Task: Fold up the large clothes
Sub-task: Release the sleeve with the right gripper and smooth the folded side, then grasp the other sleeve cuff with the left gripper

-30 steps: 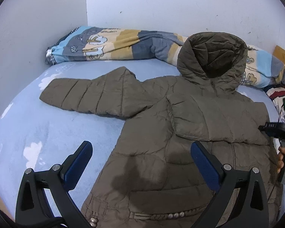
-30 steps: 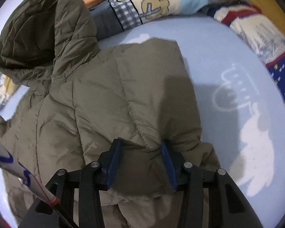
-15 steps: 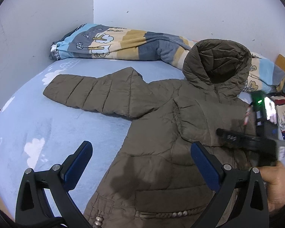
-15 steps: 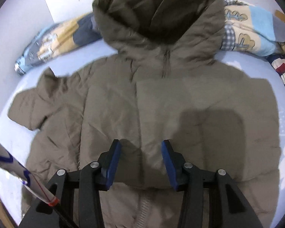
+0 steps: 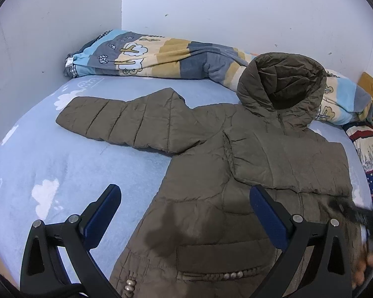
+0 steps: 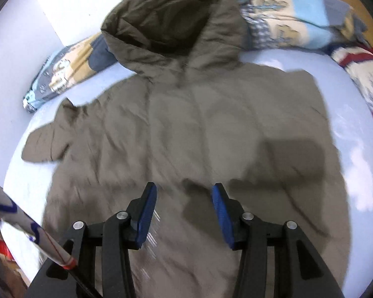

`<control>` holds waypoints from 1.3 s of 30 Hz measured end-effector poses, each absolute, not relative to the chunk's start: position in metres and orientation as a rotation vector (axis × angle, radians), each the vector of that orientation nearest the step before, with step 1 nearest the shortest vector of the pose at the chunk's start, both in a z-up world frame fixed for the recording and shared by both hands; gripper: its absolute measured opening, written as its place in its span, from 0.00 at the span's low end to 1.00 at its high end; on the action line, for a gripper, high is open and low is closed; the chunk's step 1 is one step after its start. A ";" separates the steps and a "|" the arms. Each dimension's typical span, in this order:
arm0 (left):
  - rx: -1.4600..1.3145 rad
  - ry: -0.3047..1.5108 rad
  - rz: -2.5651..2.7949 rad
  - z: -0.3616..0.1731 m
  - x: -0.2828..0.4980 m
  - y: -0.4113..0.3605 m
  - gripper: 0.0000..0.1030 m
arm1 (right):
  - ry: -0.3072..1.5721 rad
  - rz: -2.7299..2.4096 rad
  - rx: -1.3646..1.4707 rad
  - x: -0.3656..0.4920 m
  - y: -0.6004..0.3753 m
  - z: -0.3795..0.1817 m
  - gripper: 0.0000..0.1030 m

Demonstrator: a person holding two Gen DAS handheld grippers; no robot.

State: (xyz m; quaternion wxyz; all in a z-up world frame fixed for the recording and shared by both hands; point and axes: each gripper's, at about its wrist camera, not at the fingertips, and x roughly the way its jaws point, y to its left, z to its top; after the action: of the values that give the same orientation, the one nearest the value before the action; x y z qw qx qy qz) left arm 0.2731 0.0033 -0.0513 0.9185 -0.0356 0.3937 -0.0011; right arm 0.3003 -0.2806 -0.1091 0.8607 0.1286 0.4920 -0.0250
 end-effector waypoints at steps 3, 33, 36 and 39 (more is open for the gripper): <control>-0.053 0.805 -0.001 -0.051 0.270 0.001 1.00 | 1.056 -0.066 0.254 0.254 -0.291 -0.111 0.50; -0.076 0.871 0.111 -0.064 0.315 0.058 1.00 | 0.984 0.039 0.115 0.171 -0.255 -0.114 0.60; -0.099 0.874 0.122 -0.062 0.324 0.080 1.00 | 0.930 0.042 0.094 0.168 -0.250 -0.102 0.60; -0.119 0.878 0.151 -0.062 0.337 0.116 1.00 | 0.960 0.054 0.142 0.170 -0.254 -0.109 0.60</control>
State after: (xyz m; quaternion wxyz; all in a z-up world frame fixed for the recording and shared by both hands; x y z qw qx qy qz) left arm 0.3373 0.1163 -0.0616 0.9006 -0.0577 0.4245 0.0730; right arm 0.1704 -0.2543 -0.1088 0.8841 0.0684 0.4615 0.0262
